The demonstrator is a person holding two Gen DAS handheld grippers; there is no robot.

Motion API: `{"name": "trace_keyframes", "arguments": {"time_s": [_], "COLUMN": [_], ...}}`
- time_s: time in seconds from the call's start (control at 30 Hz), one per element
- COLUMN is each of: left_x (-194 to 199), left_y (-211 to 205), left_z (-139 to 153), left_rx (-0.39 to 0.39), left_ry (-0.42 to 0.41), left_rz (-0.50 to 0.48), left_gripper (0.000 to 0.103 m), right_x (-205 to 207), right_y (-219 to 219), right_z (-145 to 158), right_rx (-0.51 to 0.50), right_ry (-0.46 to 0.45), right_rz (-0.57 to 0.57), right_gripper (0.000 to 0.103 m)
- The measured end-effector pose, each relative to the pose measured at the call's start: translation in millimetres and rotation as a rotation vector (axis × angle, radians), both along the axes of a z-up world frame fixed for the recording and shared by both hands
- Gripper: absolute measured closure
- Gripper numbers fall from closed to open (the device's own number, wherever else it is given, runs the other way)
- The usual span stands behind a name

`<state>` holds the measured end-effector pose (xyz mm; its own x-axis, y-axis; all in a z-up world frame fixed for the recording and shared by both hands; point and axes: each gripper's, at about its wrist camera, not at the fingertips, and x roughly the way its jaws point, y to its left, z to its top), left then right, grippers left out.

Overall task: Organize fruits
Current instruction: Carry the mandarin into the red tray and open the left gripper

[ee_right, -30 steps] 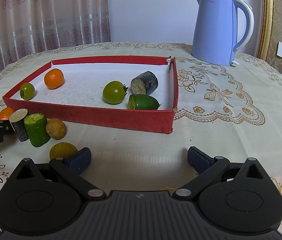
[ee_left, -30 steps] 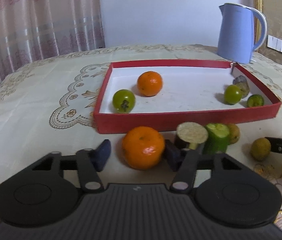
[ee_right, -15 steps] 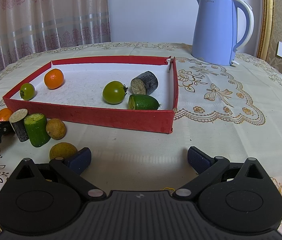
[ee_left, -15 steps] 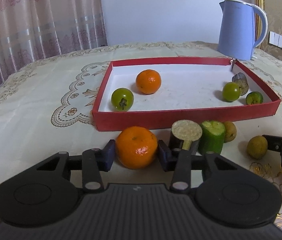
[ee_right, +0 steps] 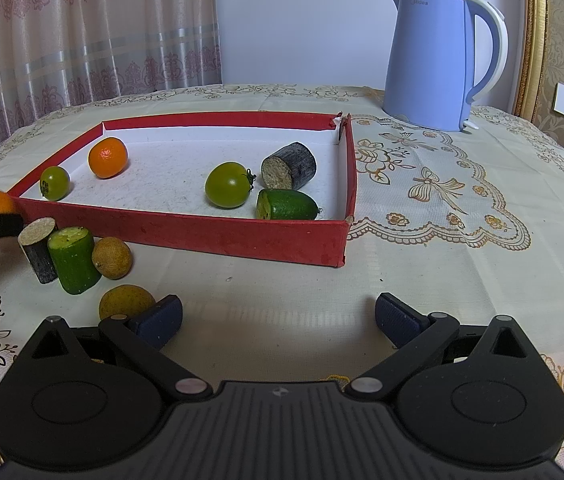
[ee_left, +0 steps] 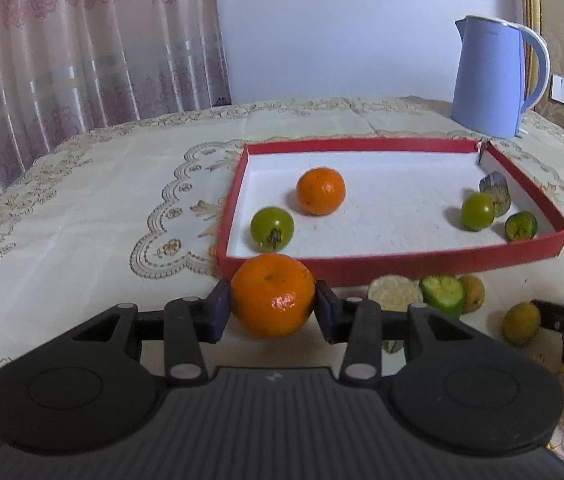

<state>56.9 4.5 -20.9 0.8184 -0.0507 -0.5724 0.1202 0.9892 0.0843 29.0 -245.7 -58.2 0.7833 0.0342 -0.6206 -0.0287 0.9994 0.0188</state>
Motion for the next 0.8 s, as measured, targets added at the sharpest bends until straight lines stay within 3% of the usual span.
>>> {"name": "trace_keyframes", "arguments": {"time_s": [0.33,0.57,0.8], "left_x": [31,68,79], "left_y": [-28,-47,-51], "left_z": [25,13,-8], "left_rx": [-0.001,0.011,0.030], "left_ry": [-0.045,0.008,0.063], "left_rz": [-0.060,-0.085,-0.086], "left_gripper": [0.063,0.063,0.060], "right_x": [0,0,0], "right_y": [0,0,0], "right_z": [0,0,0], "right_rx": [0.000,0.000,0.000], "right_ry": [0.000,0.000,0.000], "right_rz": [0.000,0.000,0.000], "right_gripper": [0.000,0.000,0.000]}}
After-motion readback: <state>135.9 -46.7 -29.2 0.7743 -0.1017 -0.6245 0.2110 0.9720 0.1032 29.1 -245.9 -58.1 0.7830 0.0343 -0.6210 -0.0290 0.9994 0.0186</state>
